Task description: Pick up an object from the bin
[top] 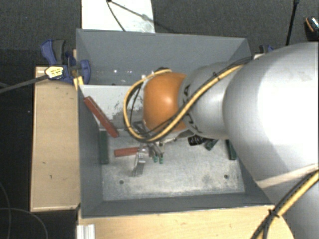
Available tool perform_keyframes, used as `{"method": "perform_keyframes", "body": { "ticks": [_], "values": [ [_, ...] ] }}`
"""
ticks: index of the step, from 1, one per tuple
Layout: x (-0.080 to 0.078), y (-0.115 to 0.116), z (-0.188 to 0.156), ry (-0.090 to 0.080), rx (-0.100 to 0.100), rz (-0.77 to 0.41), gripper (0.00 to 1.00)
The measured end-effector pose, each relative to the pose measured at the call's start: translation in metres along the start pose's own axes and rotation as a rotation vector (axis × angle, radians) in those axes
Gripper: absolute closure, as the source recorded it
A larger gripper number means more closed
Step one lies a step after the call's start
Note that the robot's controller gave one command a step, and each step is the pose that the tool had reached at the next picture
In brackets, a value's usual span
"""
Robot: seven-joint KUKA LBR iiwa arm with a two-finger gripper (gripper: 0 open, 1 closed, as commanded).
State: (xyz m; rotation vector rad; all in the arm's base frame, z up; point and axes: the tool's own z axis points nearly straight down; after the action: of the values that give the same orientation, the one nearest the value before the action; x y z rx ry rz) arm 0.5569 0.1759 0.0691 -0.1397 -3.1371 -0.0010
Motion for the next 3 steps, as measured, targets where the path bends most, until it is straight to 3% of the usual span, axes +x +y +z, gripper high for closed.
{"method": "perform_keyframes", "body": {
  "ticks": [1,2,3],
  "values": [
    [0.000,0.000,0.000,-0.001,-0.001,0.002,0.00],
    [-0.001,0.000,-0.001,-0.001,-0.001,0.004,1.00],
    [-0.003,0.001,-0.066,-0.009,-0.004,0.005,1.00]
  ]
}}
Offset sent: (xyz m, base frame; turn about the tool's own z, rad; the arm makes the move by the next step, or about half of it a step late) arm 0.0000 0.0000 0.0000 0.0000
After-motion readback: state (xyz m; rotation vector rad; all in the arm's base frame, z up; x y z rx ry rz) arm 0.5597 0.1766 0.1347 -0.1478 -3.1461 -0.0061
